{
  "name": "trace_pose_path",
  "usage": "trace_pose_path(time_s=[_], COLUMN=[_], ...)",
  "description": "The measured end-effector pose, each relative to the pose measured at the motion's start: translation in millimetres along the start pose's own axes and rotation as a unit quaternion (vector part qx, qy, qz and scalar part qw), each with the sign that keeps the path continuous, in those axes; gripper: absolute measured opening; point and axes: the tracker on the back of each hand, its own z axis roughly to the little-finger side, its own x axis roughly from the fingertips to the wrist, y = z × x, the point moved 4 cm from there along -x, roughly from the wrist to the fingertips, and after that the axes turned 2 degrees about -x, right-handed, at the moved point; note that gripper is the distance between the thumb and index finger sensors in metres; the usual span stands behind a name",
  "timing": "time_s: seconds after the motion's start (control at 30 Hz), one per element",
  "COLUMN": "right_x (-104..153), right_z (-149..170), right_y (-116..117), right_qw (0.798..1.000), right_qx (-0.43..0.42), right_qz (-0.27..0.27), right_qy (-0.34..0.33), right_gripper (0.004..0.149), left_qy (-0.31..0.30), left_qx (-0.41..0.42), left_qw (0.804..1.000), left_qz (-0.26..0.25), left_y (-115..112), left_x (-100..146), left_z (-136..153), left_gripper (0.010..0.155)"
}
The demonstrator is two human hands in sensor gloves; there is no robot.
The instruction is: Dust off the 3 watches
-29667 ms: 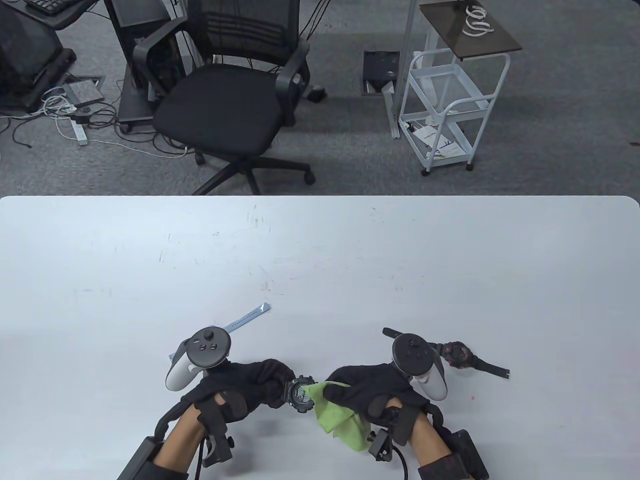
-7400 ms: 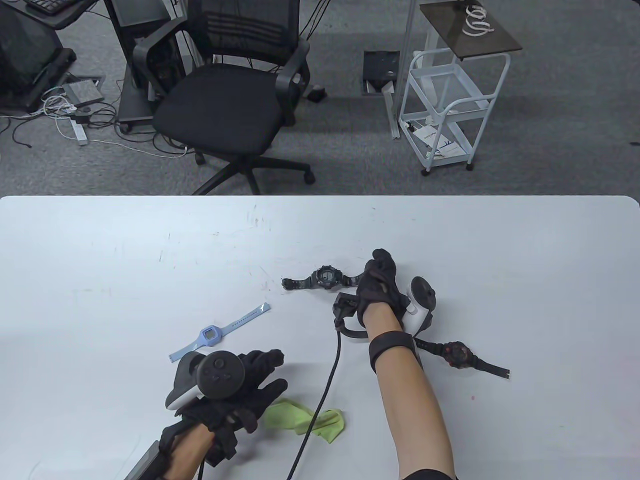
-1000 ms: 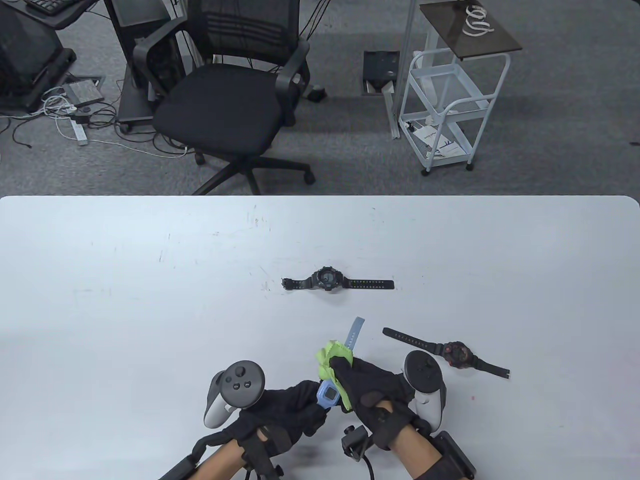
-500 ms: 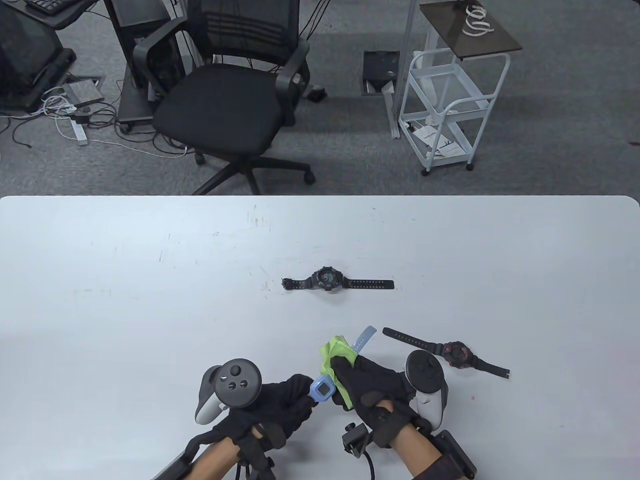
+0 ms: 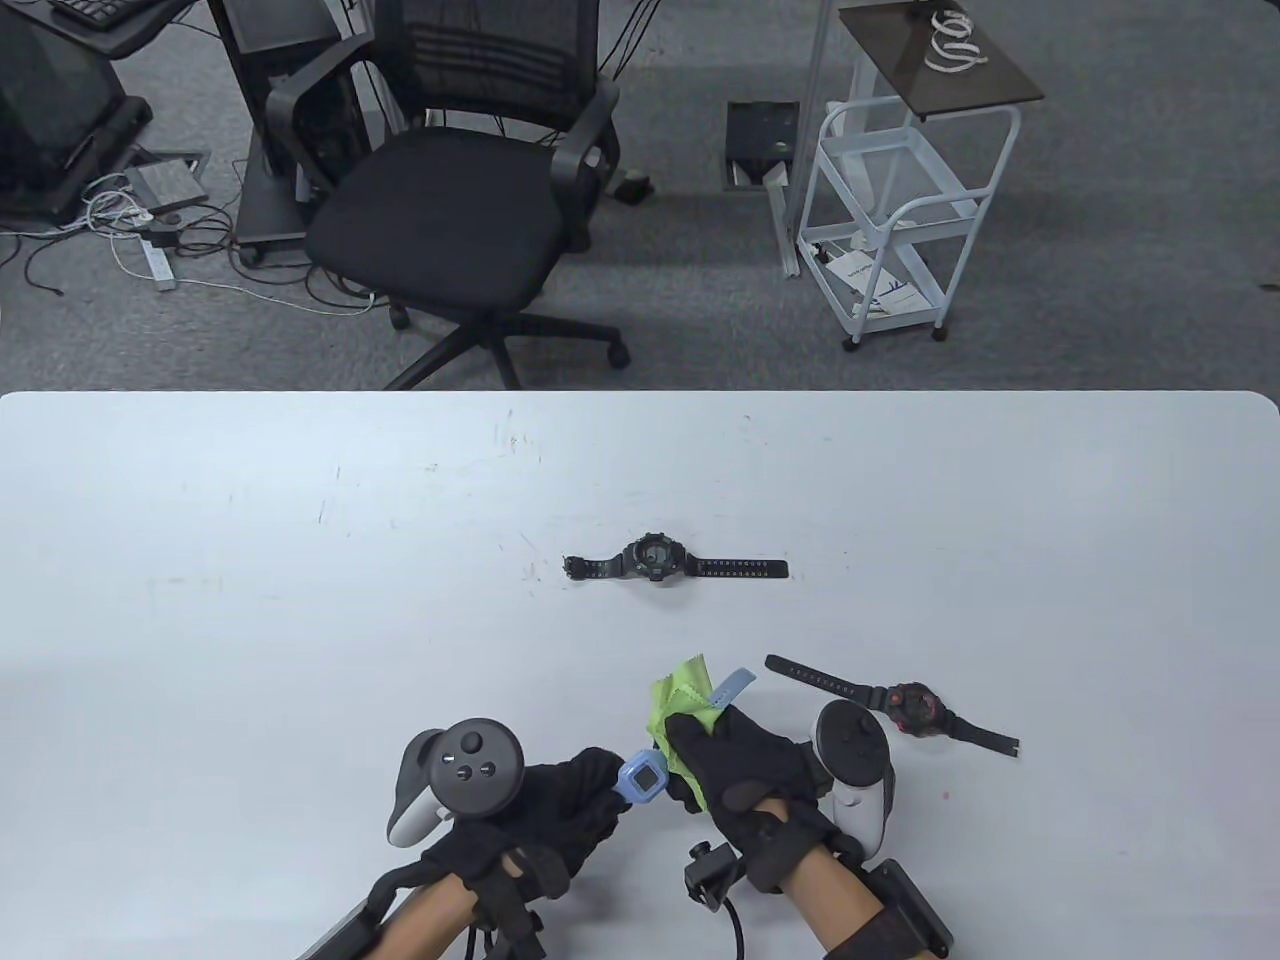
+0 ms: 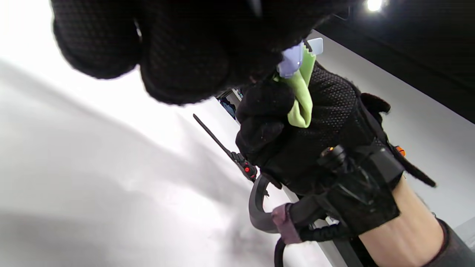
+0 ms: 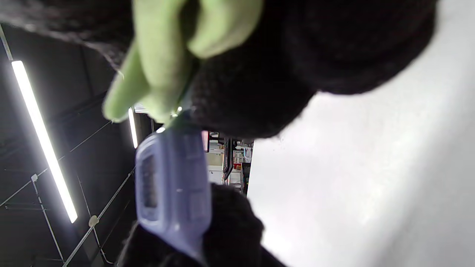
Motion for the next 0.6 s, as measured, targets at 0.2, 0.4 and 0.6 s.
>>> trace_pose_path(time_s=[0.2, 0.4, 0.6], right_x=[-0.9, -1.0, -0.6], right_z=[1.2, 1.1, -2.7], right_y=[-2.5, -5.0, -8.1], right_qw=[1.0, 1.0, 0.999], right_qx=[0.001, -0.002, 0.016], right_qz=[0.007, 0.015, 0.025], right_qy=[0.0, 0.0, -0.011], right_gripper=[0.047, 0.048, 0.047], left_qy=[-0.003, -0.002, 0.002], left_qx=[-0.012, -0.006, -0.014], left_qw=[1.0, 1.0, 1.0], left_qz=[0.003, 0.002, 0.003], left_y=[-0.4, 1.4, 2.1], left_x=[0.5, 0.6, 1.0], left_z=[-2.2, 0.3, 0.7], left_gripper=[0.052, 0.051, 0.052])
